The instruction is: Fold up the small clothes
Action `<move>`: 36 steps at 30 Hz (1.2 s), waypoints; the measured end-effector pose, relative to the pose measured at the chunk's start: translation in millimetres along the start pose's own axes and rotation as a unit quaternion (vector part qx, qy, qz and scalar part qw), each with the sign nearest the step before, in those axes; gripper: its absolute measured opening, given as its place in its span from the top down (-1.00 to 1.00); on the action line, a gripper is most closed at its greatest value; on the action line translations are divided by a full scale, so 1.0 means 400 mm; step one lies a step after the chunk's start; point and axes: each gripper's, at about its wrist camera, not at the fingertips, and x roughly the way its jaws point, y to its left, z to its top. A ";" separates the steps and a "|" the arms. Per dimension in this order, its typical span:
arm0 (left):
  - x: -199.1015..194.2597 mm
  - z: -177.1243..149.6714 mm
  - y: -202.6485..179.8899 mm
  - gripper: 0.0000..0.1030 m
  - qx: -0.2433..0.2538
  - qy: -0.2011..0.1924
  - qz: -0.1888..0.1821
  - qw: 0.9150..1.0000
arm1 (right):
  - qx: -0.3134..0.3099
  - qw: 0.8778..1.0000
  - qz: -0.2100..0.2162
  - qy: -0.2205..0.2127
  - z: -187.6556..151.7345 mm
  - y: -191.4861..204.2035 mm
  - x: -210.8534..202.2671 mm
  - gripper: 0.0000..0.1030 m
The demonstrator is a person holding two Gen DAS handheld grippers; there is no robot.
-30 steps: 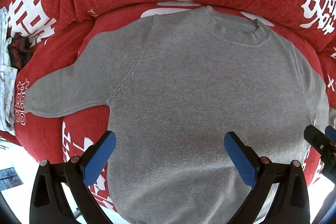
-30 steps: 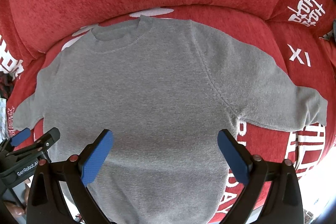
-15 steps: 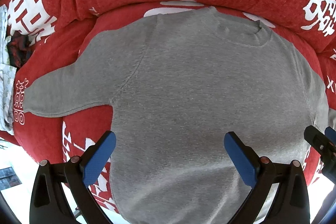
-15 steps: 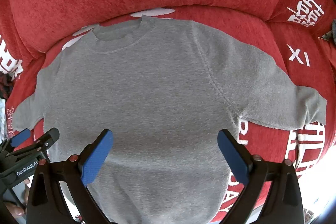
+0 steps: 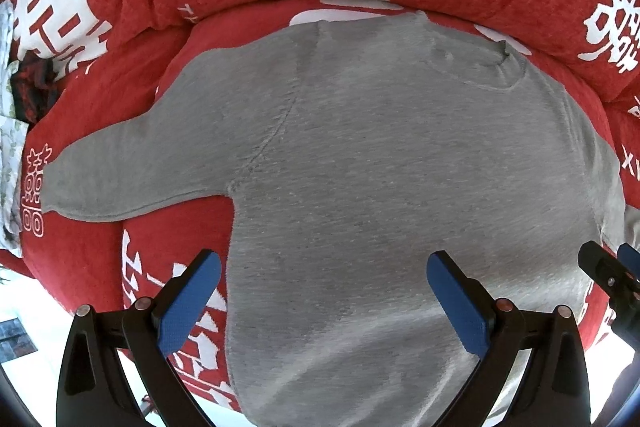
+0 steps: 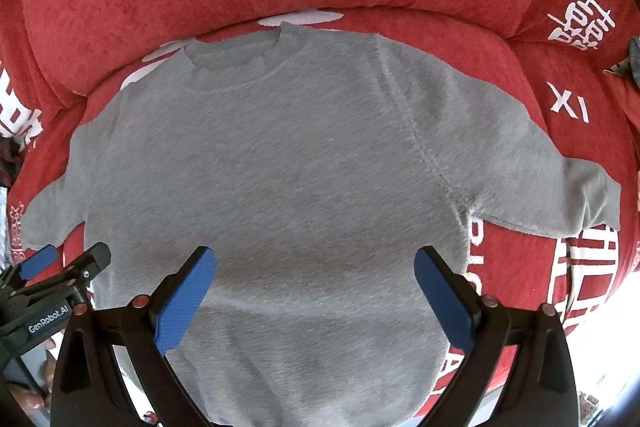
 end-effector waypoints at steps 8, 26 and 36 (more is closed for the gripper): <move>0.001 -0.003 0.044 -1.00 -0.003 0.019 0.003 1.000 | -0.003 1.000 -0.003 -0.003 -0.007 0.040 0.000 -0.94; 0.006 0.005 0.115 -1.00 -0.015 0.023 0.004 1.000 | -0.028 0.999 -0.015 -0.006 -0.004 0.146 -0.010 -0.94; 0.030 -0.005 0.194 -1.00 -0.048 0.025 -0.027 0.998 | -0.054 0.998 -0.013 -0.002 0.005 0.224 -0.007 -0.94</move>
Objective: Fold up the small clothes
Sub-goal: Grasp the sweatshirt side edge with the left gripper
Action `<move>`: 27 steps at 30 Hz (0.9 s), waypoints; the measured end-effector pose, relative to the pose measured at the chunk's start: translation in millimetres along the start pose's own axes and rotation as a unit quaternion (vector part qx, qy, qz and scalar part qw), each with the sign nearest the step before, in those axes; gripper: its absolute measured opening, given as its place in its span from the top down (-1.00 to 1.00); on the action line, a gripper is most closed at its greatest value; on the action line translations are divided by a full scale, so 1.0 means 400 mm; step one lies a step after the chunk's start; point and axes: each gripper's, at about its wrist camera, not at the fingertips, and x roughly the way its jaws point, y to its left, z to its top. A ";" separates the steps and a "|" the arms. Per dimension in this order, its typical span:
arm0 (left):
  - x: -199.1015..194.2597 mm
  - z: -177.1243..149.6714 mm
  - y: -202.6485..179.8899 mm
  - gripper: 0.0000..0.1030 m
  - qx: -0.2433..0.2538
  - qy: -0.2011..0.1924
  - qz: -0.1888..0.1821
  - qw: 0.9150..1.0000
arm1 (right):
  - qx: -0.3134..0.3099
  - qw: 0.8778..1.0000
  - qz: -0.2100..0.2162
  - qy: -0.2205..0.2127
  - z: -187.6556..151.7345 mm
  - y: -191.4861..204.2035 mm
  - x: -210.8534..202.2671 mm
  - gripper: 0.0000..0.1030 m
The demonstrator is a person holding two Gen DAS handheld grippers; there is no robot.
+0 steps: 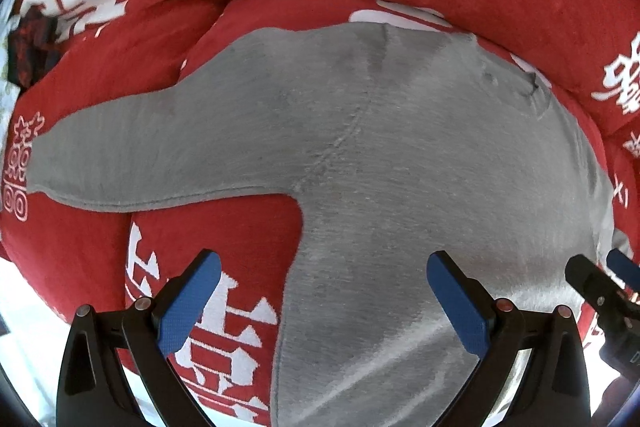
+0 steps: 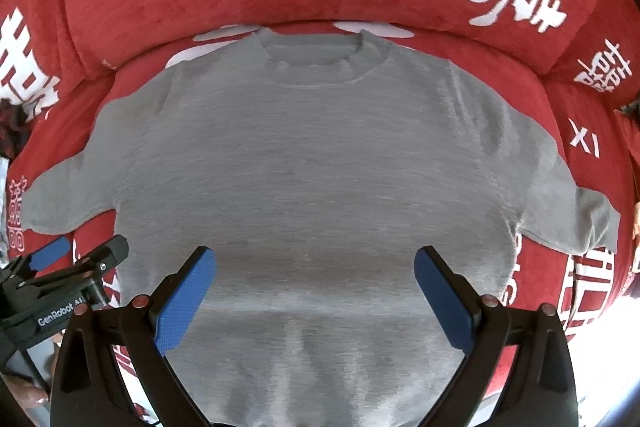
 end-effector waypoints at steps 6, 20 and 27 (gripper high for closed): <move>0.053 0.001 0.166 -1.00 -0.078 -0.009 -0.058 0.995 | -0.019 1.000 0.008 0.005 -0.003 0.056 0.011 -0.94; 0.265 0.014 0.478 -1.00 -0.299 -0.046 -0.254 0.919 | -0.050 0.998 0.024 0.030 -0.033 0.164 0.068 -0.94; 0.215 0.080 0.463 -0.06 -0.327 -0.113 -0.193 0.918 | -0.059 0.997 0.025 0.031 -0.039 0.191 0.068 -0.94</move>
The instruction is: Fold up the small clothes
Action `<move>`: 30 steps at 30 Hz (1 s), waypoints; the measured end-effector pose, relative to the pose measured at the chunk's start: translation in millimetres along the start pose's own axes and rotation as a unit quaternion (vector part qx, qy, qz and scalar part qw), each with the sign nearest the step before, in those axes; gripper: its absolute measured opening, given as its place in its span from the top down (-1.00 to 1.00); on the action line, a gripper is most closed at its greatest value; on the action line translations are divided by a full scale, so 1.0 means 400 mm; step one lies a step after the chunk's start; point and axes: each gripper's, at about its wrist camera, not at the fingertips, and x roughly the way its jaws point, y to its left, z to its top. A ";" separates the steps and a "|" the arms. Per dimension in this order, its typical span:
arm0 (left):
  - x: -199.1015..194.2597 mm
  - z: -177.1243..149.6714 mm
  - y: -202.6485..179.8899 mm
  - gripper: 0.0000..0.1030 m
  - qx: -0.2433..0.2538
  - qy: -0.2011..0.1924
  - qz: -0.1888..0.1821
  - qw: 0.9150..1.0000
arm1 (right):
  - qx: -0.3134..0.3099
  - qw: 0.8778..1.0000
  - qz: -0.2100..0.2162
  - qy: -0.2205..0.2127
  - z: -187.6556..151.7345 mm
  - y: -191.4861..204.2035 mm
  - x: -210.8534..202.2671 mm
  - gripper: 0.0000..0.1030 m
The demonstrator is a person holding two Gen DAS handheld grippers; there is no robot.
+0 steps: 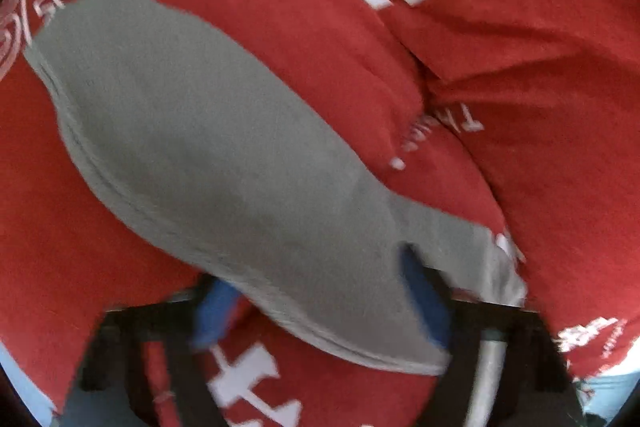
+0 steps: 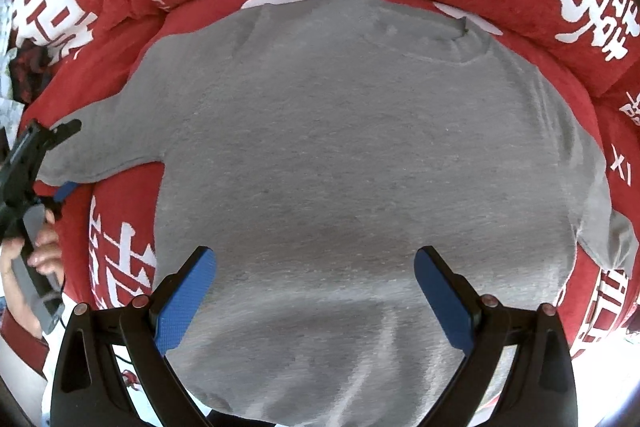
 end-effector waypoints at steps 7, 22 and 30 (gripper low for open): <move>-0.005 -0.010 -0.106 0.84 0.075 -0.046 0.034 0.996 | 0.022 1.000 0.005 -0.010 -0.019 -0.017 -0.022 -0.94; -0.132 -0.378 -0.739 0.87 0.429 -0.100 -0.088 0.893 | 0.117 0.993 0.020 -0.023 -0.082 -0.251 -0.052 -0.94; 0.110 -0.623 -0.861 0.86 0.472 0.024 -0.060 0.879 | 0.166 0.986 0.006 -0.024 -0.108 -0.439 -0.034 -0.94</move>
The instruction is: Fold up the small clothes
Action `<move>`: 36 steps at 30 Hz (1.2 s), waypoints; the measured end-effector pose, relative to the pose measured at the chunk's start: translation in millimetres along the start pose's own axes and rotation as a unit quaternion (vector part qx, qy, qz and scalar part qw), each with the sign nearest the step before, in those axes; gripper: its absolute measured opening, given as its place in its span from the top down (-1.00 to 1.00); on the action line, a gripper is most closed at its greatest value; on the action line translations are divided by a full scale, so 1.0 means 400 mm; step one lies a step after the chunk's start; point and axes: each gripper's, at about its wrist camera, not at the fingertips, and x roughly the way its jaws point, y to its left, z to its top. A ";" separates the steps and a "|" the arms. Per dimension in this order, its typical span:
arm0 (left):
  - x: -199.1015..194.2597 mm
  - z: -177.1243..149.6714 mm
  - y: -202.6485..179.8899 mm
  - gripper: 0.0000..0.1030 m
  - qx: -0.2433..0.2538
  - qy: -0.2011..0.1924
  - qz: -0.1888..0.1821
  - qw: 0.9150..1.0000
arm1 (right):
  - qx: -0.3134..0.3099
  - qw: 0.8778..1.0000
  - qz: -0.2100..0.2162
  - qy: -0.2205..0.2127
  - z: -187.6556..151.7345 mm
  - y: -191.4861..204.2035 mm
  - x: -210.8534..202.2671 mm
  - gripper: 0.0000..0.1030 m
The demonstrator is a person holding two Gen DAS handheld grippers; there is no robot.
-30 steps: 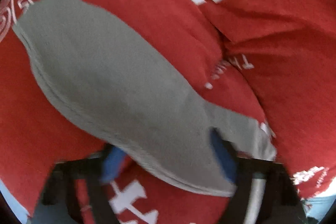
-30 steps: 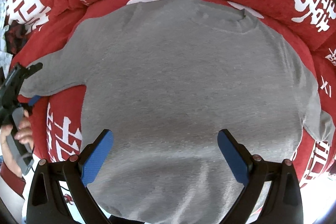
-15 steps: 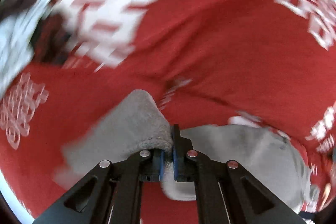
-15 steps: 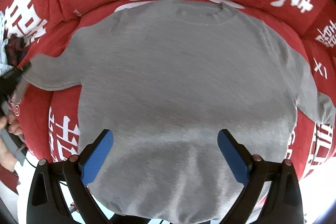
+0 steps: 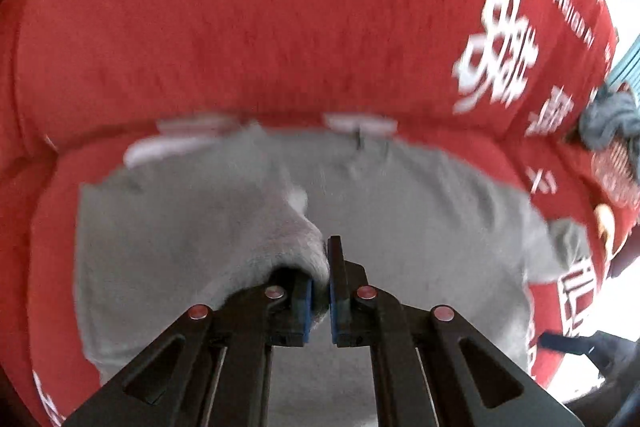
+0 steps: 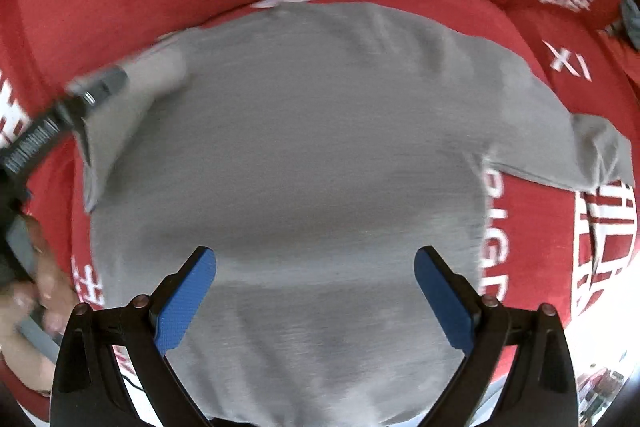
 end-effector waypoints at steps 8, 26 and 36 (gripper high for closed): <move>-0.068 -0.072 0.059 0.28 0.025 0.030 0.084 0.996 | -0.001 1.000 -0.006 -0.003 0.028 -0.063 0.024 -0.94; -0.216 -0.156 0.603 -0.93 -0.219 0.035 0.181 0.958 | -0.321 0.940 0.079 -0.087 0.081 0.555 0.090 -0.93; -0.139 -0.105 0.582 -0.93 -0.187 0.055 0.118 0.974 | -0.251 0.960 0.094 -0.085 0.104 0.560 0.150 0.91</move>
